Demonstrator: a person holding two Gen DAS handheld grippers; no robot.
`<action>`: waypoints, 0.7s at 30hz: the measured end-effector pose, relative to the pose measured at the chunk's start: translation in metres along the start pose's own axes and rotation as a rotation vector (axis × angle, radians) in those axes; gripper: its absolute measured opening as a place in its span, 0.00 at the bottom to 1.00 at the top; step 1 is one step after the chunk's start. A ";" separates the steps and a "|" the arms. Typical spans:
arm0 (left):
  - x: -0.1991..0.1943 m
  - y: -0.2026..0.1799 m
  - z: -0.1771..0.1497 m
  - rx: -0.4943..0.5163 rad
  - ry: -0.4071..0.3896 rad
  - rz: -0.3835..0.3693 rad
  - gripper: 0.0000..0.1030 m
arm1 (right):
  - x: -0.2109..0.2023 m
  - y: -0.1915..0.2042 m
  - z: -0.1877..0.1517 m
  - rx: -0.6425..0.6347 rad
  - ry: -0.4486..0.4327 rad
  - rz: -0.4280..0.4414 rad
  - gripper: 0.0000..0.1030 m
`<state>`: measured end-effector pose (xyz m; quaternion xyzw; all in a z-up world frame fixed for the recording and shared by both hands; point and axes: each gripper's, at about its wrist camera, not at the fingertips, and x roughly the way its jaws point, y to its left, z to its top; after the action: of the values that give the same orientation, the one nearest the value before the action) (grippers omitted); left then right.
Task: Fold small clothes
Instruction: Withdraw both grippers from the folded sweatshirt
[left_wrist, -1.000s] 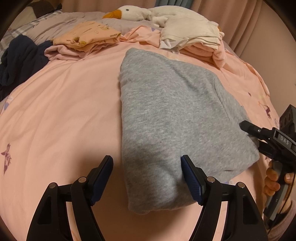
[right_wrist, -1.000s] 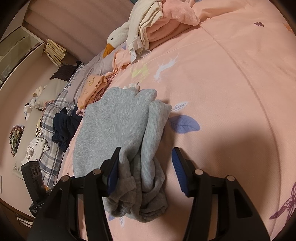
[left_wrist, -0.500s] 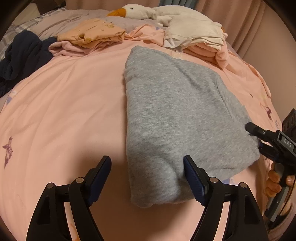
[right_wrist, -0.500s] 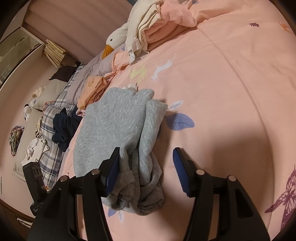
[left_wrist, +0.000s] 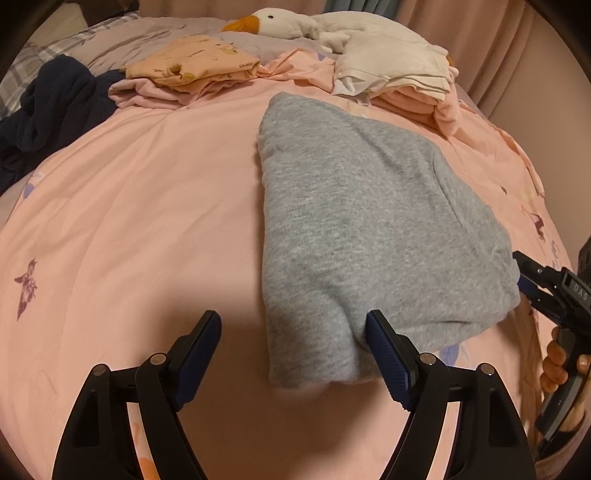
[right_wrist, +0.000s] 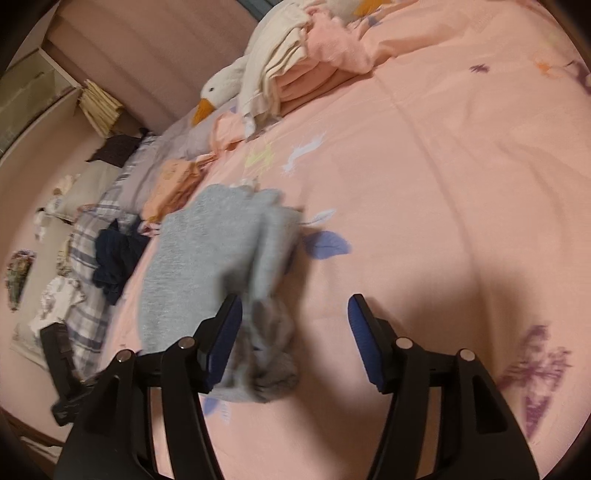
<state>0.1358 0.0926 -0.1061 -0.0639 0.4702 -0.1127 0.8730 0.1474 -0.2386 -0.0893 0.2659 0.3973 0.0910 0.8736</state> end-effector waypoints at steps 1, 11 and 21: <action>-0.002 0.000 0.000 0.000 -0.004 0.002 0.77 | -0.003 -0.001 -0.001 -0.003 -0.004 -0.016 0.59; -0.018 -0.009 0.004 0.038 -0.102 0.062 0.77 | -0.024 0.042 -0.007 -0.237 -0.102 -0.001 0.51; 0.000 -0.010 -0.004 0.034 -0.051 0.082 0.77 | 0.028 0.053 -0.021 -0.274 0.032 -0.048 0.45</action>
<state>0.1308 0.0828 -0.1064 -0.0327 0.4480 -0.0832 0.8896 0.1531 -0.1754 -0.0905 0.1333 0.4013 0.1277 0.8972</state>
